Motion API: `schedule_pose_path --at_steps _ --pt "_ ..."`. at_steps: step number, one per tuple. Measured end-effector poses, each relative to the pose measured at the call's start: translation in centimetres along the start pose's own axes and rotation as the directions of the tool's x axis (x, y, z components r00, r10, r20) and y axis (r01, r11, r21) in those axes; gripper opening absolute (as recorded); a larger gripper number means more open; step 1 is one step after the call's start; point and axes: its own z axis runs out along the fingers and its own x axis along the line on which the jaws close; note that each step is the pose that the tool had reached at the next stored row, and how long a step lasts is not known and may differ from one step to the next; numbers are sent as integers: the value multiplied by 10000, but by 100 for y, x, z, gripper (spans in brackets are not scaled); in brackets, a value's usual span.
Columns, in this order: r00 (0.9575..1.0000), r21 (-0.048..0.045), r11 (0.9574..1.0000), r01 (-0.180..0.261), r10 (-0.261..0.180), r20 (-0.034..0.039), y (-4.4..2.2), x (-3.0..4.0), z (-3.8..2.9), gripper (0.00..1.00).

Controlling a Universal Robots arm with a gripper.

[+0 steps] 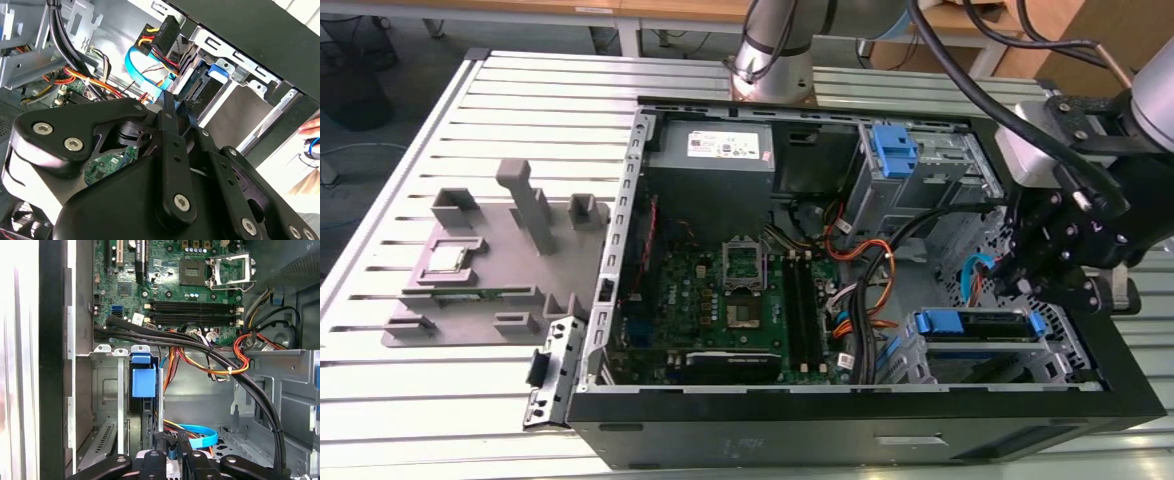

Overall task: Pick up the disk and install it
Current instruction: 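Insert the first disk wire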

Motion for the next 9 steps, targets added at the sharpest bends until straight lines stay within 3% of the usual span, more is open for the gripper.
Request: schedule_pose_path --at_steps 6,7,9 --pt "9984 48 9984 -556 556 -37 1 3 30 24" --pt "9981 57 9981 -612 612 -77 1 3 35 24" --pt "9972 83 9975 -708 710 -238 1 4 40 24"
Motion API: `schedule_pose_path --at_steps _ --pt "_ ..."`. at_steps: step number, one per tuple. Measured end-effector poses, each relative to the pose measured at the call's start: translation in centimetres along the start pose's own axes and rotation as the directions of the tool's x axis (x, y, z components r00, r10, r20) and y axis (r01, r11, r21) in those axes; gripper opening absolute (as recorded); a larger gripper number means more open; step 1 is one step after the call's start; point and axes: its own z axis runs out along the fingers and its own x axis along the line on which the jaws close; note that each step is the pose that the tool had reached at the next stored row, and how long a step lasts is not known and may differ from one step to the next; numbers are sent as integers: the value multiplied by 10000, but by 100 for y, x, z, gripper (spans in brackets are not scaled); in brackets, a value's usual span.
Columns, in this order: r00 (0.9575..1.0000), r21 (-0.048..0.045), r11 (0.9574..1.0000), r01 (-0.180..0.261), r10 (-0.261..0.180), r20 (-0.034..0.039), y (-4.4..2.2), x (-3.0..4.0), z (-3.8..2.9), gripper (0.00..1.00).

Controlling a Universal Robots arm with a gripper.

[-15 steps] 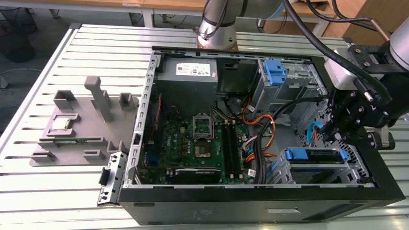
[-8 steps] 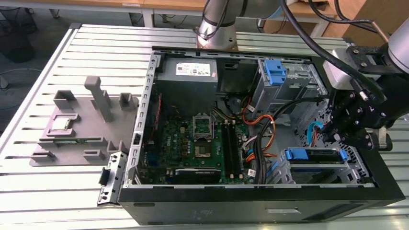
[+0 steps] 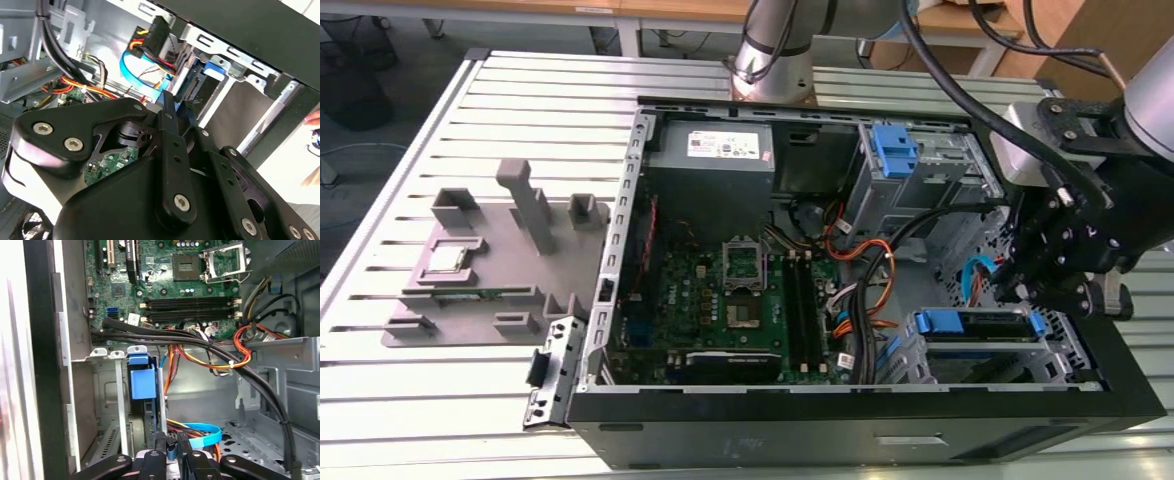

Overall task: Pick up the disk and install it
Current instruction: 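Insert the first disk wire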

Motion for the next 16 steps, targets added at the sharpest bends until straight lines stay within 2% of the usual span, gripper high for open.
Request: schedule_pose_path --at_steps 3,5,6,9,16 --pt "9994 46 9999 -138 139 -327 0 0 3 24" --pt "9985 73 9998 -202 205 -498 0 0 9 24" --pt "9982 82 9997 -233 237 -546 0 1 17 24" --pt "9975 99 9995 -304 309 -631 1 2 34 24" --pt "9975 99 9995 -304 310 -636 1 2 34 24"
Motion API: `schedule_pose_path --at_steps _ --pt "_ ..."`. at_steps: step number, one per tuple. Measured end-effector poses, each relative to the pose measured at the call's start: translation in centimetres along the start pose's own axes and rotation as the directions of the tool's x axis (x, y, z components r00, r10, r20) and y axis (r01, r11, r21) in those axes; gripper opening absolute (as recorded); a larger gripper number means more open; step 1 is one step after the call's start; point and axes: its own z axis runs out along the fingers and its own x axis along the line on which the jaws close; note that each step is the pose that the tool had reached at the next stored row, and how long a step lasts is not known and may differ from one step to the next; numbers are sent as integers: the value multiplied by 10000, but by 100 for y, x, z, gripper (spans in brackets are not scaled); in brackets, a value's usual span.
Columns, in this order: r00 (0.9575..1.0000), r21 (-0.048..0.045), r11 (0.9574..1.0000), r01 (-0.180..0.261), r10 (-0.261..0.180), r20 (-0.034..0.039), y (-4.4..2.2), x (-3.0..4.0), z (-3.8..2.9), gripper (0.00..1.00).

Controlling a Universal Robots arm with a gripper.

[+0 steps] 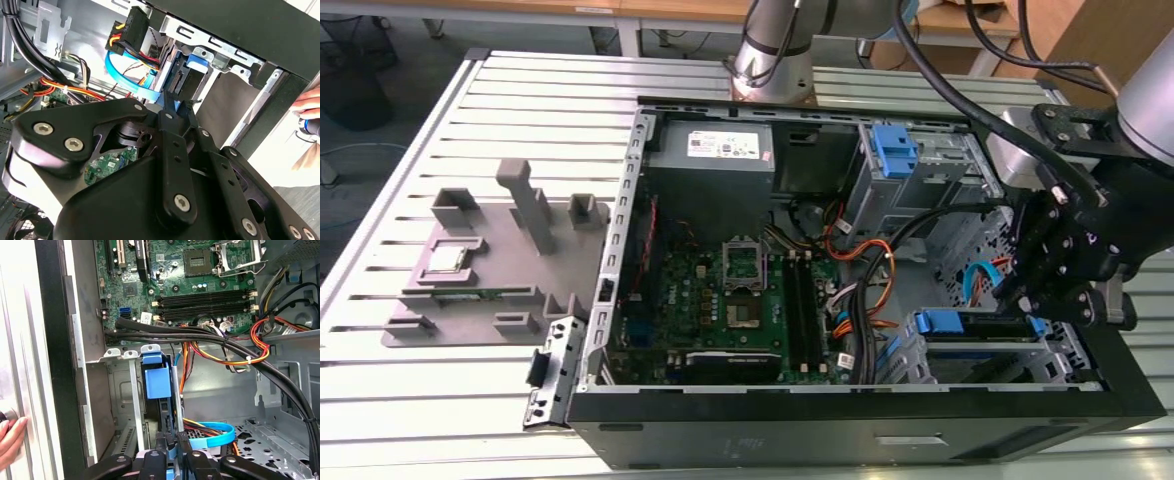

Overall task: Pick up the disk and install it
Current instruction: 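Insert the first disk wire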

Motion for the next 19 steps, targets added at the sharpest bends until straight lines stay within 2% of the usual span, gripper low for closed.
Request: schedule_pose_path --at_steps 4,5,15,19 --pt "10000 1 10000 0 0 -1 0 0 0 22" --pt "10000 0 10000 0 0 -2 0 0 0 16" --pt "10000 5 10000 -1 1 -1 4 1 0 16" --pt "10000 111 9999 -1 0 16 66 14 -1 16"
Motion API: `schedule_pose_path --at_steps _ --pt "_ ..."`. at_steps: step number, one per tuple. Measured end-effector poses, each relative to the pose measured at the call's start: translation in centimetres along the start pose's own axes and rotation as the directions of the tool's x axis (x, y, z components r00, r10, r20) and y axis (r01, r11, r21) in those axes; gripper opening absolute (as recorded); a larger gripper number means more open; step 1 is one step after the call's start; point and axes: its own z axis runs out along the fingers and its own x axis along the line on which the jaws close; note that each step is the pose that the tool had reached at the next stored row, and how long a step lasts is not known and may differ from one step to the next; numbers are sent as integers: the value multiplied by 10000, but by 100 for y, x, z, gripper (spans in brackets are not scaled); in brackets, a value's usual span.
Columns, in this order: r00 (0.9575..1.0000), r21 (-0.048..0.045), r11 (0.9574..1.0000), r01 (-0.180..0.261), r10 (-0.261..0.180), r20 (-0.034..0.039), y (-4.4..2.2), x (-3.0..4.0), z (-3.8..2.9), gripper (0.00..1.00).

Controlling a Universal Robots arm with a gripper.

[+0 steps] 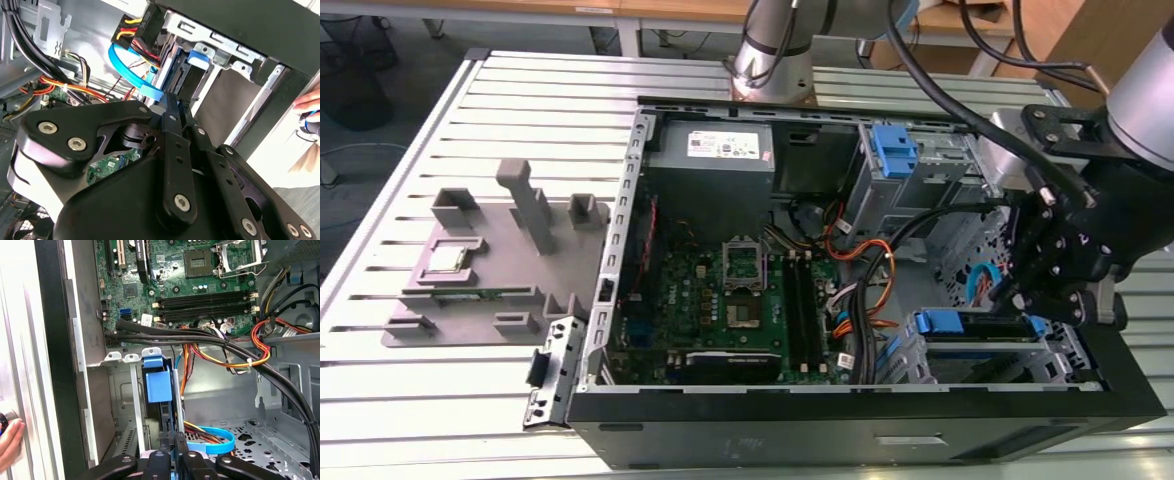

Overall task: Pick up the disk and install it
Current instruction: 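Insert the first disk wire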

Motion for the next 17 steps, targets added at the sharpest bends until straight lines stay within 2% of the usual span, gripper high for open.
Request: schedule_pose_path --at_steps 3,6,12,17 --pt "10000 81 10000 0 -1 12 43 8 1 16" --pt "10000 228 9997 14 -15 45 78 14 19 16" --pt "9997 458 9988 199 -204 98 88 15 52 16" --pt "9996 624 9978 236 -245 130 139 23 63 16"
